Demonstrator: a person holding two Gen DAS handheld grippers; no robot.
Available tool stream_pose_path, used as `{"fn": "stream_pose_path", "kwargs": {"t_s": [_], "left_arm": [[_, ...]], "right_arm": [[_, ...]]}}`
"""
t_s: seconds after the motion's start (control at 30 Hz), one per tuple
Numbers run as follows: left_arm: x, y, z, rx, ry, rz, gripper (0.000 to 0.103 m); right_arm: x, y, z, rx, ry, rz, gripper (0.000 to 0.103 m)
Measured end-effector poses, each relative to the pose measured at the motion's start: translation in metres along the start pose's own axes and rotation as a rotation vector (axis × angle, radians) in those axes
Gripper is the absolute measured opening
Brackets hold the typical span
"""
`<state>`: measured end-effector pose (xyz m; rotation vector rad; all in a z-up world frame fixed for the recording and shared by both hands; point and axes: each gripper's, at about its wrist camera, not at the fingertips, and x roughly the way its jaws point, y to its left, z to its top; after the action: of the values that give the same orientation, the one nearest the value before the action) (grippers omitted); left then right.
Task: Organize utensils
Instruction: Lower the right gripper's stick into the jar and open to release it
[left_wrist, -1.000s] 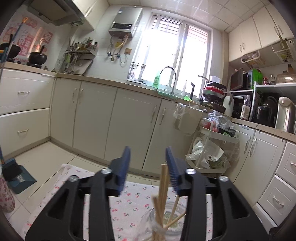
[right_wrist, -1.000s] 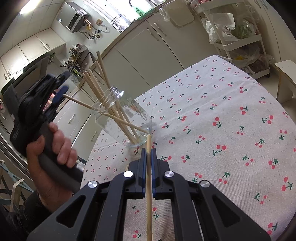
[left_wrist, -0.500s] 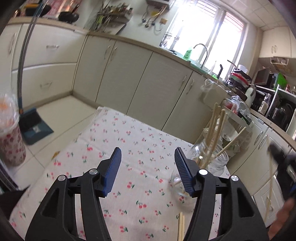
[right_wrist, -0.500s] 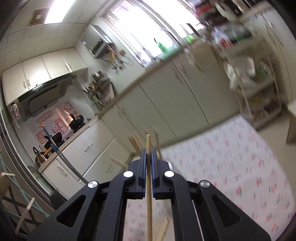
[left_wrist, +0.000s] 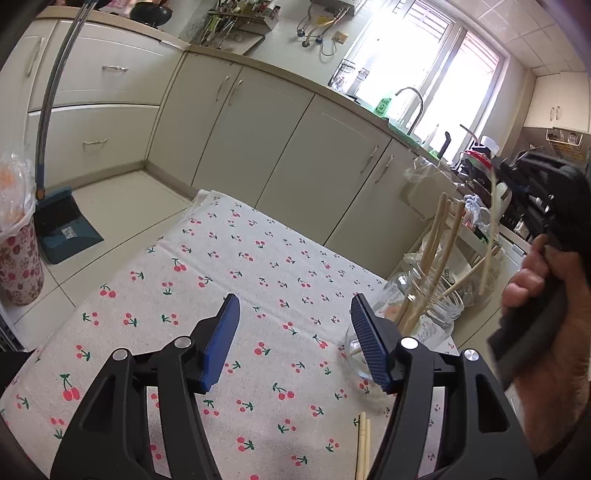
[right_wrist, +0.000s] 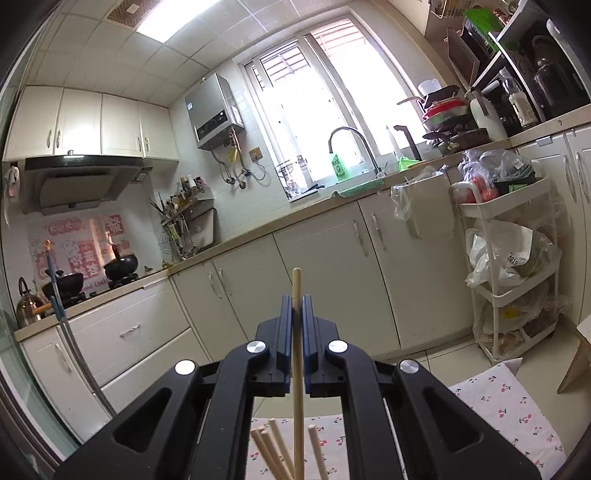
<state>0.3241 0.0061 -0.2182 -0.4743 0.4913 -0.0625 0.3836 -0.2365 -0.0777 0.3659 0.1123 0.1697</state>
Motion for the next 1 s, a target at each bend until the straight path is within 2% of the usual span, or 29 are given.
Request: {"fn": "stream_pose_path", "kwargs": {"t_s": [0.33, 0.57, 0.8, 0.87, 0.93, 1.0], "left_arm": [[0.004, 0.001, -0.001, -0.007, 0.014, -0.024, 0.061], [0.005, 0.001, -0.001, -0.011, 0.012, -0.022, 0.063], [0.006, 0.0, -0.001, -0.015, 0.015, -0.015, 0.065], [0.006, 0.001, -0.001, -0.017, 0.016, -0.011, 0.066], [0.006, 0.001, -0.001, -0.019, 0.018, -0.008, 0.066], [0.007, 0.002, -0.001, -0.022, 0.021, -0.004, 0.067]], "right_arm": [[0.019, -0.002, -0.026, -0.045, 0.02, -0.023, 0.006], [0.006, 0.003, -0.038, -0.095, 0.03, -0.01, 0.006], [-0.018, 0.006, -0.047, -0.167, 0.085, 0.006, 0.006], [-0.024, 0.005, -0.049, -0.175, 0.101, 0.008, 0.008], [-0.035, 0.004, -0.049, -0.177, 0.109, 0.002, 0.02], [-0.047, 0.001, -0.05, -0.167, 0.117, -0.003, 0.023]]}}
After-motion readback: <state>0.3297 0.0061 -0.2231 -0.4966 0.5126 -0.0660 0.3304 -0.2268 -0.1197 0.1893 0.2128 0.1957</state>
